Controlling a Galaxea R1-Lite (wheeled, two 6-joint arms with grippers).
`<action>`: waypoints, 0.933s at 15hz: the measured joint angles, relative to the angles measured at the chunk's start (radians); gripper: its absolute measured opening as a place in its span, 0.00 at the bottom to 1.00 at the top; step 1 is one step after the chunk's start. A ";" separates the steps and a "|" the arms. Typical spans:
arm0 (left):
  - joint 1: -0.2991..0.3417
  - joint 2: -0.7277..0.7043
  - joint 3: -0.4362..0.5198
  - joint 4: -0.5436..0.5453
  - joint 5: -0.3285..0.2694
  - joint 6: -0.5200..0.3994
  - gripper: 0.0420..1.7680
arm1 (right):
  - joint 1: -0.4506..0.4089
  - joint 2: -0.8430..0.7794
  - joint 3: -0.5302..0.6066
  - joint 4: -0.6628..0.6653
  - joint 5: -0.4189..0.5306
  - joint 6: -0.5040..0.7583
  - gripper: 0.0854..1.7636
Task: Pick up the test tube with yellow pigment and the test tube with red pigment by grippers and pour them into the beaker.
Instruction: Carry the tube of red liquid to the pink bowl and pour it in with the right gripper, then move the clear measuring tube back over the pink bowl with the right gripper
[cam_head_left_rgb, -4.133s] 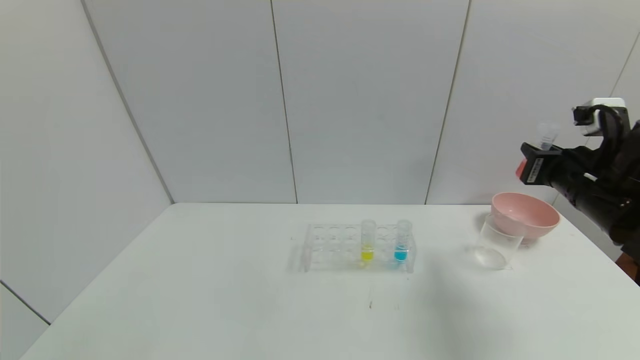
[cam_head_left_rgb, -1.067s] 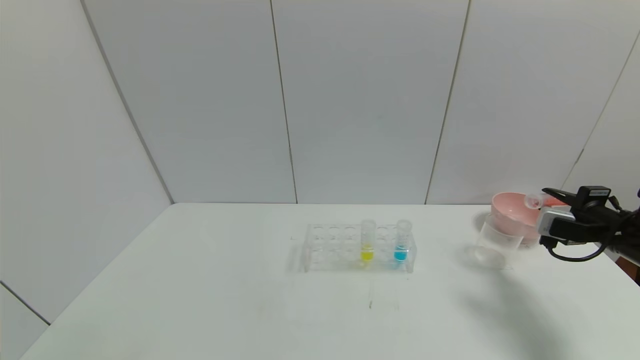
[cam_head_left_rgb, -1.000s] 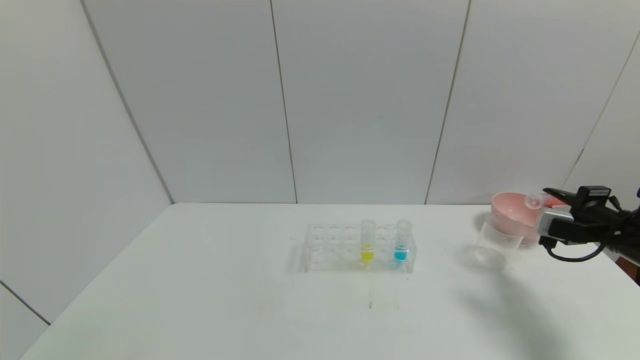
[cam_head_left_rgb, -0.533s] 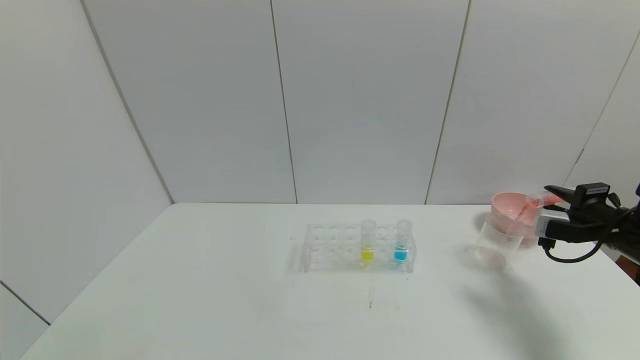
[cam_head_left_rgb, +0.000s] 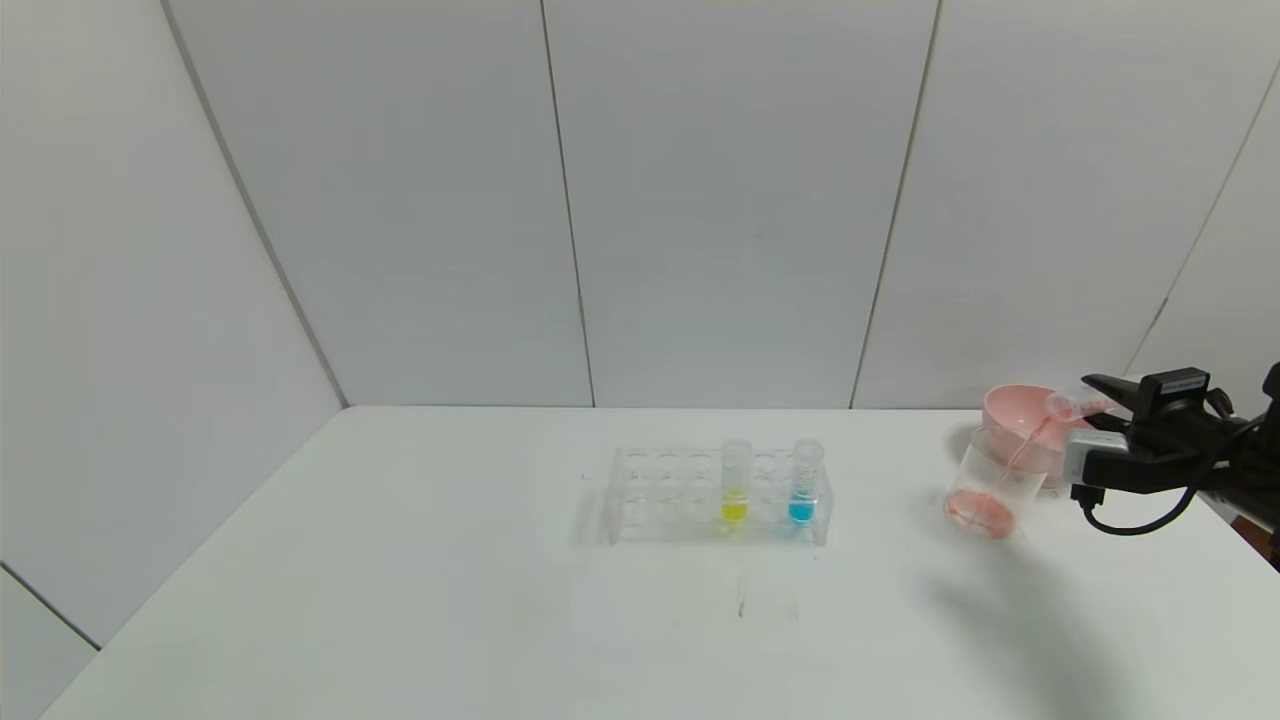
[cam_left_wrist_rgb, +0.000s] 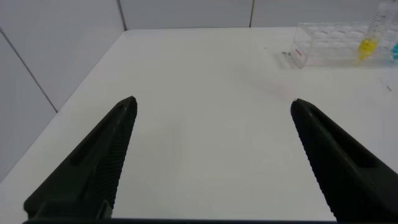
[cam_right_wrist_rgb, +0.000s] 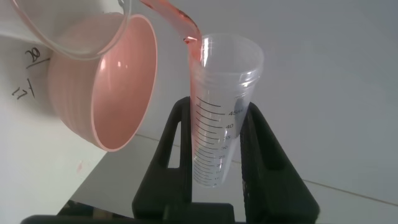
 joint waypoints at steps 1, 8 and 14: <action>0.000 0.000 0.000 0.000 0.000 0.000 1.00 | 0.000 0.000 -0.003 -0.001 -0.004 -0.012 0.25; 0.000 0.000 0.000 0.000 0.000 0.000 1.00 | 0.024 0.000 -0.008 -0.021 -0.039 -0.035 0.25; 0.000 0.000 0.000 0.000 0.000 0.000 1.00 | 0.030 0.002 -0.011 -0.017 -0.042 0.014 0.25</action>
